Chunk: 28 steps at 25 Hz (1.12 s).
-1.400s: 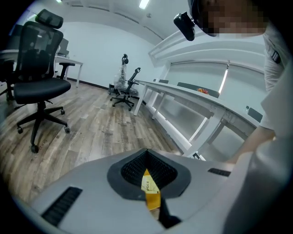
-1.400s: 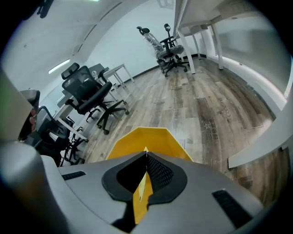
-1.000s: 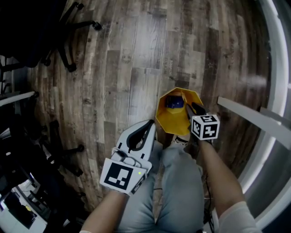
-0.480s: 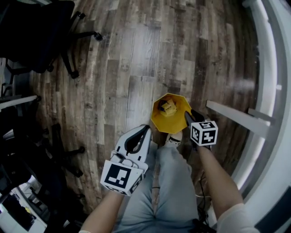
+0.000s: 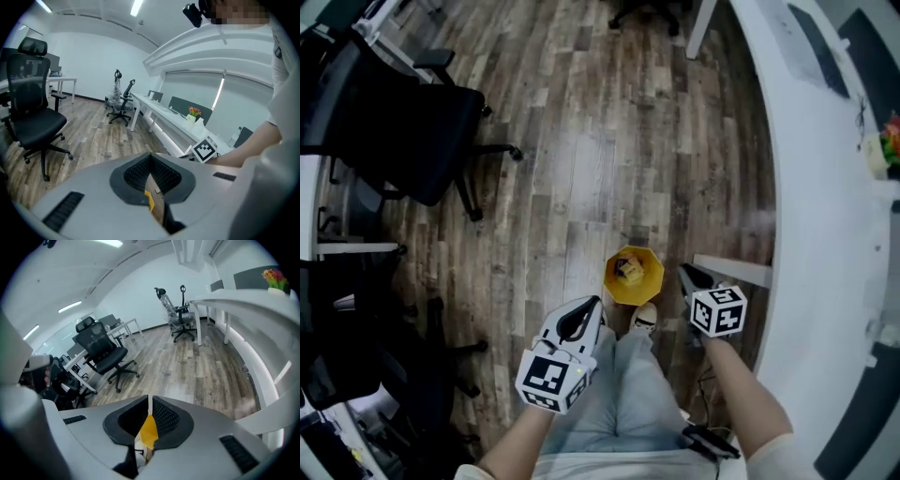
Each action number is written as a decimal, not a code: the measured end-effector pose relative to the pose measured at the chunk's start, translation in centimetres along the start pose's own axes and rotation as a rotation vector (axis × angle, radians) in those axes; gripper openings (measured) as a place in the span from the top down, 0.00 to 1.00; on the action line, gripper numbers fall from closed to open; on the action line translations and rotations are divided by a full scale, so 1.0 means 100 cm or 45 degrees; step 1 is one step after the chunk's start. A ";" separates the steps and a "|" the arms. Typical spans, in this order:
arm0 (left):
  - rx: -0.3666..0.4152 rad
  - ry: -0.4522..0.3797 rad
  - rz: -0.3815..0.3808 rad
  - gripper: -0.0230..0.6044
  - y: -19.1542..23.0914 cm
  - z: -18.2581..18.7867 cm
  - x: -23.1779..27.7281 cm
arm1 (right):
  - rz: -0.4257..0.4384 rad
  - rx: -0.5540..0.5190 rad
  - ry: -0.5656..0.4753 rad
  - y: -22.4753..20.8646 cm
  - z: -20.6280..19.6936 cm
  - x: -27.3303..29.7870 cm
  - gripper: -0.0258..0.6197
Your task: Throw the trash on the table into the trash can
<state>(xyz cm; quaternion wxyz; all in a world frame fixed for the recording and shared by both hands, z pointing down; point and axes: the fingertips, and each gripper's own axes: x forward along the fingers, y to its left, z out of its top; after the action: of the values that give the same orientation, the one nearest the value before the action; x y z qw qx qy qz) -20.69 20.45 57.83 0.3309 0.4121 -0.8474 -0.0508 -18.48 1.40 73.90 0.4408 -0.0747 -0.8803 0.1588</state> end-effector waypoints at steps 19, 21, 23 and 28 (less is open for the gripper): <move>0.123 -0.066 -0.065 0.96 -0.088 0.109 -0.083 | 0.165 -0.095 -0.325 0.100 0.126 -0.230 0.91; 0.125 -0.066 -0.068 0.96 -0.094 0.113 -0.088 | 0.173 -0.121 -0.350 0.112 0.132 -0.246 0.91; 0.121 -0.076 -0.069 0.96 -0.098 0.117 -0.091 | 0.161 -0.139 -0.382 0.120 0.138 -0.257 0.91; 0.140 -0.080 -0.086 0.96 -0.107 0.122 -0.090 | 0.111 -0.148 -0.452 0.125 0.150 -0.271 0.90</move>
<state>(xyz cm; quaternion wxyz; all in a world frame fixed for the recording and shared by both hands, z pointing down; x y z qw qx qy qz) -16.91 17.77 39.88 0.2790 0.4562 -0.8445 -0.0283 -14.27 2.59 40.80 0.2664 -0.1089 -0.9478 0.1372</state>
